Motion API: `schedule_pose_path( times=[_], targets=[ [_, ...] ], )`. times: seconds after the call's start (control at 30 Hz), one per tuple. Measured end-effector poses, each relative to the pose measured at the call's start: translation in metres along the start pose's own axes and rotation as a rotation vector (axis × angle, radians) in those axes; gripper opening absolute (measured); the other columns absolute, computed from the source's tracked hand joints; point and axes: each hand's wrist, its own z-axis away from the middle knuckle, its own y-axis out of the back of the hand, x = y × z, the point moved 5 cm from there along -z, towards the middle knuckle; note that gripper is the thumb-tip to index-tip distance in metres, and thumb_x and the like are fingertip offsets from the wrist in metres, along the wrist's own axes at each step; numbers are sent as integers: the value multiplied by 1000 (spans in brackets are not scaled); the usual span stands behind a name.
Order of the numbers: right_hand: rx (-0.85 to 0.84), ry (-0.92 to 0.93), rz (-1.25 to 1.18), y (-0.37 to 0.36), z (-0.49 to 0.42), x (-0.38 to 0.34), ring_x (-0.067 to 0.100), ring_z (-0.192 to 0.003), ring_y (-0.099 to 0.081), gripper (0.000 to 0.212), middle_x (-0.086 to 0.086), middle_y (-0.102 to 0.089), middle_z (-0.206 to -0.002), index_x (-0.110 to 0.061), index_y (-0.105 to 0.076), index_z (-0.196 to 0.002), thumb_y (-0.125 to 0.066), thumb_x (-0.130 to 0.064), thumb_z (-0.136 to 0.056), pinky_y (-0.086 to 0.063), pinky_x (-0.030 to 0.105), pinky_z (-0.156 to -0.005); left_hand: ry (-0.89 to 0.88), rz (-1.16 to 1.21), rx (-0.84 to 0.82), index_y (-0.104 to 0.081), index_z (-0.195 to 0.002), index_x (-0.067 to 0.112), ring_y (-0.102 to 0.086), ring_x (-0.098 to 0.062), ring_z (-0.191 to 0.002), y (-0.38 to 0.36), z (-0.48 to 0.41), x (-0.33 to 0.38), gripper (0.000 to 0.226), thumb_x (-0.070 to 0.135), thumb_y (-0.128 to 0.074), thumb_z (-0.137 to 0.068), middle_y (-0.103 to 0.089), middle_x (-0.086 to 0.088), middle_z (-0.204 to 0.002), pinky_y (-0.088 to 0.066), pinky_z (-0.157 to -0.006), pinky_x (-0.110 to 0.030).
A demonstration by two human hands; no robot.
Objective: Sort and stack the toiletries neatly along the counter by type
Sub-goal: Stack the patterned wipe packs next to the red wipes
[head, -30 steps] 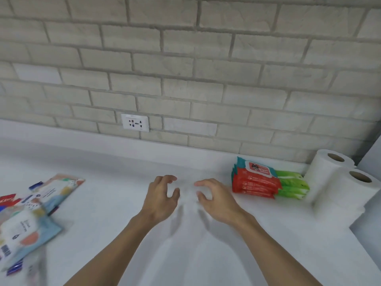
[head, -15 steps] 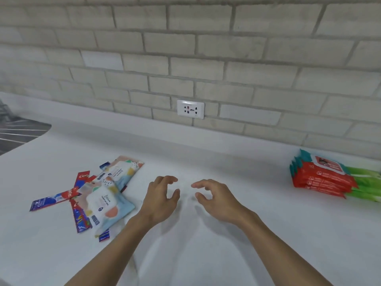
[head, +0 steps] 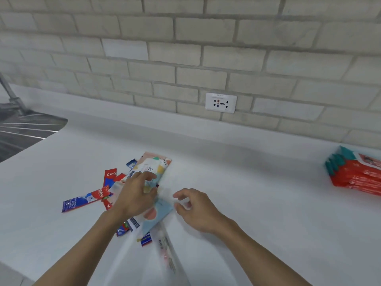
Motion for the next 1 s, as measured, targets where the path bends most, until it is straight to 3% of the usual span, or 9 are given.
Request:
schedule_pose_path(
  times=[0.17,0.33,0.47,0.63,0.77,0.9,1.0],
  targets=[
    [-5,-62,79,-33,-23,-16,18,-120,-49,54,0,-51,-129,-28,-45,-133,-60,-50,-87,-44,35,-100,23,-62,-54,-52,-123,26,-54,-18,-105,26,-10,-28,42,27,-69,-84,-52,4,-120,-55,-83,-36],
    [18,-130,137,-56,-28,-26,22,-123,-41,75,0,-45,-132,-28,-37,-138,-62,-64,-78,-41,38,-101,84,-134,-197,-45,-125,31,-55,-15,-102,26,-14,-47,57,38,-75,-78,-52,1,-121,-56,-82,-31],
    [55,-111,212,-63,-28,-34,23,-118,-44,69,1,-45,-128,-25,-40,-134,-62,-61,-80,-43,38,-98,157,-149,-201,-40,-132,31,-57,-17,-100,24,-15,-55,73,50,-77,-71,-52,-2,-125,-56,-83,-32],
    [46,-153,127,-70,-31,-35,22,-117,-48,68,0,-42,-127,-27,-40,-134,-68,-55,-78,-46,39,-99,293,-238,-238,-36,-132,28,-60,-18,-105,26,-15,-68,92,75,-69,-60,-58,2,-125,-50,-95,-42],
    [72,-203,31,-73,-33,-32,19,-116,-49,70,-2,-41,-126,-30,-39,-134,-72,-53,-76,-49,38,-98,362,-290,-333,-38,-118,33,-63,-21,-100,30,-21,-75,117,97,-50,-21,-62,6,-113,-49,-95,-47],
    [76,-216,-20,-72,-29,-33,19,-119,-48,71,-2,-42,-130,-31,-36,-136,-74,-47,-78,-48,37,-100,360,-341,-369,-41,-104,27,-64,-17,-87,33,-33,-70,109,98,-51,-21,-60,10,-89,-49,-93,-45],
    [78,-196,-67,-67,-26,-33,18,-120,-47,72,-2,-43,-131,-30,-35,-137,-75,-44,-78,-47,34,-99,299,-350,-388,-49,-107,20,-64,-13,-83,40,-28,-45,105,90,-57,-28,-63,7,-91,-54,-87,-37]
  ],
)
